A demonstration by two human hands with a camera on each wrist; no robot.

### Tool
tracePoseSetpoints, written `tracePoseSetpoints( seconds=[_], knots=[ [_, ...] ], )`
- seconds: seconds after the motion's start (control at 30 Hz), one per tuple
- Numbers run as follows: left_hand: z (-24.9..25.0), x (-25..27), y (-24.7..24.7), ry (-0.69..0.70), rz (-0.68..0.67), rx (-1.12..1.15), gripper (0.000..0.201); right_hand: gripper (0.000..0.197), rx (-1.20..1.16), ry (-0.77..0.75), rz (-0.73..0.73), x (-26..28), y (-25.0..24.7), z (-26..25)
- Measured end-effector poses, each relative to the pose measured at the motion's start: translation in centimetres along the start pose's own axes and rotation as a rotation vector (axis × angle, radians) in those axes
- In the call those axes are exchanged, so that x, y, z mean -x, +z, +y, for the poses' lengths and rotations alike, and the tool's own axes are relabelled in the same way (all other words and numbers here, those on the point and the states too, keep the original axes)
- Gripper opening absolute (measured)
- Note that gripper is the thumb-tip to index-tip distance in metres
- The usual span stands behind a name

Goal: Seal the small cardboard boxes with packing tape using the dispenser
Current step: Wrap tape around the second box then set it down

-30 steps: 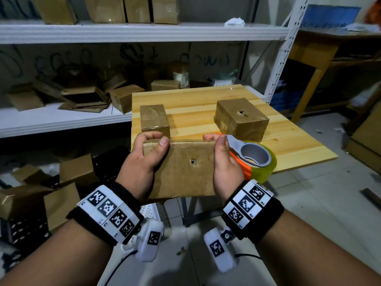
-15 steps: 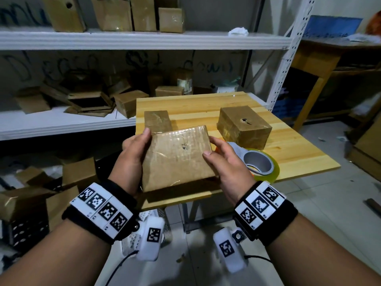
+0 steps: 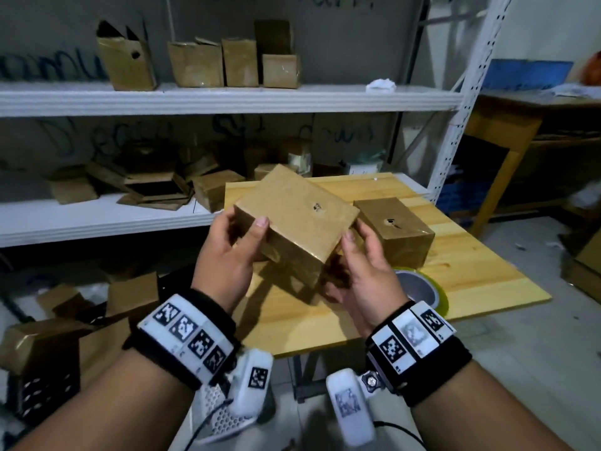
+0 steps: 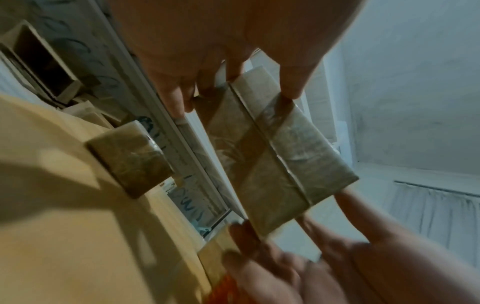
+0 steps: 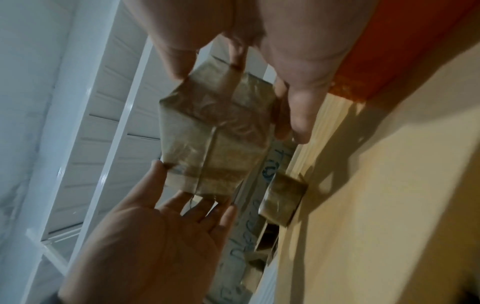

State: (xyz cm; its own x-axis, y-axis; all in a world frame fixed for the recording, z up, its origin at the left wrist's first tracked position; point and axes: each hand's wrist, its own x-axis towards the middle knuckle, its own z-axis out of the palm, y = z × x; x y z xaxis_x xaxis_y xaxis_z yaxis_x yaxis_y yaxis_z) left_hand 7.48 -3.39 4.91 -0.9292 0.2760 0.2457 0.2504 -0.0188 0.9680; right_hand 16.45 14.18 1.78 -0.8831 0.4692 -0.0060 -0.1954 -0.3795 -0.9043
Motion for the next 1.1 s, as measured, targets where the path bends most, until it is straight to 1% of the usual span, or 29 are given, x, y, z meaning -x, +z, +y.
tracePoseSetpoints(
  seconds=[0.07, 0.1, 0.13, 0.17, 0.2, 0.23, 0.27, 0.33, 0.4, 0.43, 0.47, 0.5, 0.53, 0.57, 0.6, 0.63, 0.67, 0.73, 0.77, 0.8, 0.87, 0.9, 0.93, 1.0, 1.07, 1.1],
  knots=[
    [0.9, -2.4, 0.4, -0.025, -0.031, -0.05, 0.023, 0.067, 0.047, -0.033, 0.033, -0.6, -0.3, -0.7],
    [1.1, -3.7, 0.6, -0.028, -0.051, -0.08, 0.016, 0.058, 0.083, -0.046, 0.041, -1.0, -0.6, -1.0],
    [1.6, -5.0, 0.9, -0.023, -0.058, -0.093, 0.013, 0.041, 0.12, -0.055, 0.055, -1.2, -0.7, -1.5],
    [1.7, -6.5, 1.1, -0.022, -0.058, -0.107, 0.014, 0.022, 0.145, -0.059, 0.07, -1.6, -1.0, -1.7],
    [1.7, -7.9, 1.2, -0.024, -0.062, -0.118, 0.017, 0.01, 0.164, -0.061, 0.083, -1.9, -1.1, -2.0],
    [1.6, -9.3, 1.4, -0.03, -0.064, -0.127, 0.024, 0.005, 0.193, -0.058, 0.093, -2.3, -1.2, -2.0],
    [1.4, -10.6, 1.5, -0.04, -0.066, -0.139, 0.035, 0.005, 0.226, -0.058, 0.092, -2.5, -1.0, -2.1],
    [1.1, -12.3, 1.9, -0.045, -0.092, -0.207, 0.053, 0.021, 0.258, -0.059, 0.067, -2.7, -0.5, -2.2],
    [0.7, -13.7, 2.4, -0.049, -0.143, -0.3, 0.053, 0.036, 0.251, -0.059, 0.049, -2.9, 0.0, -2.1],
    [0.7, -14.2, 2.7, -0.058, -0.17, -0.36, 0.05, 0.048, 0.259, -0.041, 0.056, -2.9, 0.5, -2.0],
    [0.7, -14.6, 3.0, -0.071, -0.211, -0.414, 0.049, 0.068, 0.275, -0.028, 0.063, -2.9, 0.9, -2.0],
    [0.9, -14.8, 3.2, -0.107, -0.255, -0.457, 0.051, 0.09, 0.281, -0.018, 0.07, -3.0, 1.2, -1.9],
    [1.2, -14.9, 3.5, -0.147, -0.293, -0.482, 0.055, 0.103, 0.287, -0.021, 0.078, -3.2, 1.2, -1.9],
    [1.4, -15.1, 3.8, -0.184, -0.323, -0.497, 0.06, 0.101, 0.297, -0.014, 0.088, -3.2, 1.4, -2.2],
    [1.5, -15.3, 4.0, -0.205, -0.339, -0.502, 0.065, 0.091, 0.317, -0.011, 0.092, -3.4, 1.4, -2.4],
    [1.5, -15.5, 4.2, -0.227, -0.347, -0.519, 0.069, 0.087, 0.335, -0.004, 0.083, -3.6, 1.3, -2.4],
    [1.3, -15.6, 4.4, -0.246, -0.345, -0.55, 0.074, 0.095, 0.353, 0.001, 0.073, -3.7, 1.5, -2.4],
    [0.5, -16.0, 4.5, -0.288, -0.325, -0.641, 0.084, 0.129, 0.326, -0.002, 0.071, -4.0, 2.0, -1.9],
    [0.0, -16.1, 4.4, -0.315, -0.314, -0.692, 0.088, 0.137, 0.282, 0.001, 0.091, -4.4, 2.1, -1.4],
    [-0.7, -16.2, 4.4, -0.33, -0.312, -0.762, 0.093, 0.137, 0.251, 0.024, 0.106, -4.7, 2.2, -0.9],
    [-1.7, -16.1, 4.5, -0.337, -0.337, -0.922, 0.097, 0.122, 0.28, 0.091, 0.063, -5.5, 2.2, -0.2],
    [-2.2, -16.0, 4.6, -0.334, -0.349, -0.967, 0.098, 0.117, 0.307, 0.108, 0.028, -5.6, 2.5, 0.0],
    [-2.5, -15.9, 4.7, -0.327, -0.353, -0.979, 0.099, 0.121, 0.321, 0.092, 0.025, -5.6, 2.6, 0.2],
    [-3.0, -15.7, 4.7, -0.317, -0.341, -0.96, 0.097, 0.132, 0.23, 0.061, 0.114, -5.5, 2.7, 0.3],
    [-3.3, -15.6, 4.6, -0.312, -0.316, -0.937, 0.094, 0.134, 0.151, 0.064, 0.164, -4.8, 3.2, 0.0],
    [-3.5, -15.6, 4.6, -0.315, -0.303, -0.923, 0.094, 0.135, 0.124, 0.067, 0.163, -4.5, 3.3, 0.0]
  ],
)
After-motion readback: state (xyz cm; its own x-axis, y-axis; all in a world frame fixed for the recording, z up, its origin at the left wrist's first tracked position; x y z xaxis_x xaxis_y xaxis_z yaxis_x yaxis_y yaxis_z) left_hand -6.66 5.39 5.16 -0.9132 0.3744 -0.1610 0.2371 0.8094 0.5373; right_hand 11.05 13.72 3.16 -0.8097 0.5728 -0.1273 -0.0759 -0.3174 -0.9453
